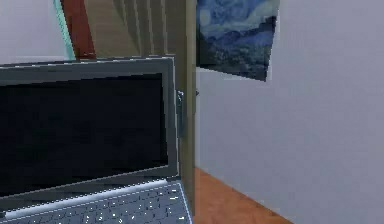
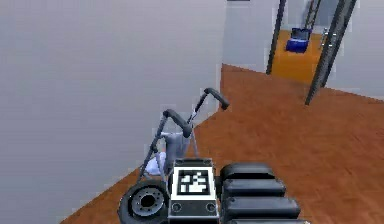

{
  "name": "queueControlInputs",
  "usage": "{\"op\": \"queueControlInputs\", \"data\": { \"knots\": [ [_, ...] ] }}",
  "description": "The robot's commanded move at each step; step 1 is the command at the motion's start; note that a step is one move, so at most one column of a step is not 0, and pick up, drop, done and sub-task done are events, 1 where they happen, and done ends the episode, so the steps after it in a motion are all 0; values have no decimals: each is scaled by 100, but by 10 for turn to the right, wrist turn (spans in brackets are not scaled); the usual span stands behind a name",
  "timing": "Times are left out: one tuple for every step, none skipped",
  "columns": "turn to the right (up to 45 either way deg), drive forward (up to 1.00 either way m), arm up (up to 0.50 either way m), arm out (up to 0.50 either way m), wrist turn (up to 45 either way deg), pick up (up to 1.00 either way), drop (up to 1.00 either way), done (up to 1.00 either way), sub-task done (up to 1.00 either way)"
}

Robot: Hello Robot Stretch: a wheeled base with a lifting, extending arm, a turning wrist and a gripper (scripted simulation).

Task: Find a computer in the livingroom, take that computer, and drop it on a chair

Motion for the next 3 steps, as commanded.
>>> {"op": "queueControlInputs", "data": {
  "knots": [
    [0,15,0,0,0,0,0,0,0],
    [-390,0,0,0,0,0,0,0,0],
    [0,55,0,0,0,0,0,0,0]
  ]
}}
